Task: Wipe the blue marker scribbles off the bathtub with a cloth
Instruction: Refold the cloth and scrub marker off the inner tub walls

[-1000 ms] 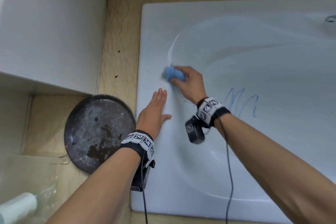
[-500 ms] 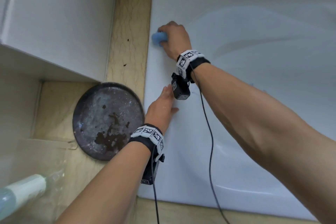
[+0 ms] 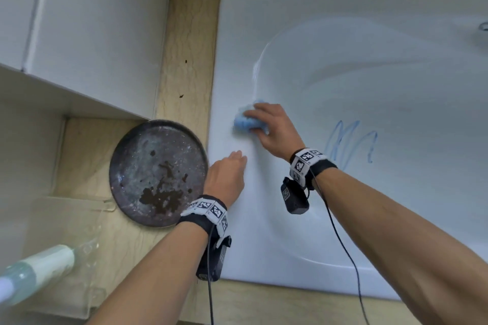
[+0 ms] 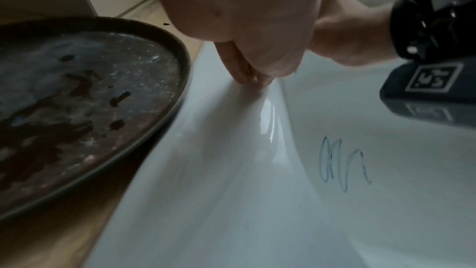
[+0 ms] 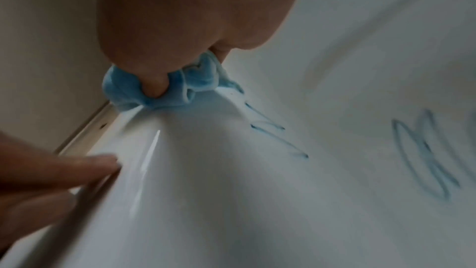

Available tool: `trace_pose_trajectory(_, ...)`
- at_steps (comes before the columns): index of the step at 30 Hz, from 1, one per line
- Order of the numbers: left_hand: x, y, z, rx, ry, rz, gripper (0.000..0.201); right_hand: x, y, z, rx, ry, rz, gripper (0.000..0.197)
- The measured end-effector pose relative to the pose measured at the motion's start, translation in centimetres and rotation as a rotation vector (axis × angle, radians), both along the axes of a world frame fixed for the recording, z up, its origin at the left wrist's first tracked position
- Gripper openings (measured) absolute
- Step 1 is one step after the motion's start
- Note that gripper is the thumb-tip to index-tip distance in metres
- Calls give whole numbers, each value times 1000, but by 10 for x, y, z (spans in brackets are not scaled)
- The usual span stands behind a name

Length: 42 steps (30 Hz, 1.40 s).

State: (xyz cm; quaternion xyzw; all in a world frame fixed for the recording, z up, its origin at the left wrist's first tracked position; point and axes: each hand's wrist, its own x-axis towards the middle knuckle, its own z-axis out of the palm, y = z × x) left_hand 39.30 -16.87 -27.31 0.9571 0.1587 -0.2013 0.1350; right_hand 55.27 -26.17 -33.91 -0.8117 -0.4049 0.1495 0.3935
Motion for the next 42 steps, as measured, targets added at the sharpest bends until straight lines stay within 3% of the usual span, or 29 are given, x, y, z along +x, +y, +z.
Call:
trace_pose_trajectory(3, 20, 7, -2, -13, -100, 98, 19, 16, -12, -10, 79, 269, -504, 36)
trace_pose_trajectory(5, 35, 17, -9, -68, -42, 138, 73, 36, -19, -23, 179, 444, -812, 37)
trace_pose_trajectory(7, 47, 26, -16, -81, 105, 151, 123, 57, -26, -43, 198, 528, -942, 37)
trace_pose_trajectory(10, 54, 35, -21, -80, 203, 111, 148, 77, -33, -69, 133, 684, -937, 32)
trace_pose_trajectory(13, 50, 40, -24, -67, 229, 64, 154, 62, -46, -98, -104, 820, -878, 24)
trace_pose_trajectory(16, 51, 39, -24, -72, 226, 77, 156, 14, -59, -117, -255, 837, -837, 19)
trace_pose_trajectory(19, 52, 39, -24, -98, 204, 84, 156, -12, -61, -104, -207, 878, -941, 23)
trace_pose_trajectory(22, 51, 40, -25, -108, 185, 88, 157, -8, -40, -85, -68, 863, -998, 9)
trace_pose_trajectory(26, 51, 39, -24, -118, 175, 107, 157, -17, 3, -50, 217, 713, -896, 34)
trace_pose_trajectory(29, 52, 39, -22, -126, 178, 111, 157, -18, 1, -57, 201, 642, -812, 33)
trace_pose_trajectory(34, 52, 38, -22, -125, 174, 114, 156, -1, -35, -87, -182, 754, -963, 17)
trace_pose_trajectory(37, 52, 40, -23, -137, 167, 119, 157, -9, -16, -70, -7, 724, -974, 19)
trace_pose_trajectory(40, 53, 39, -24, -137, 171, 124, 157, -19, 6, -41, 208, 606, -766, 31)
trace_pose_trajectory(42, 53, 39, -23, -132, 165, 119, 157, -19, 7, -39, 245, 549, -703, 33)
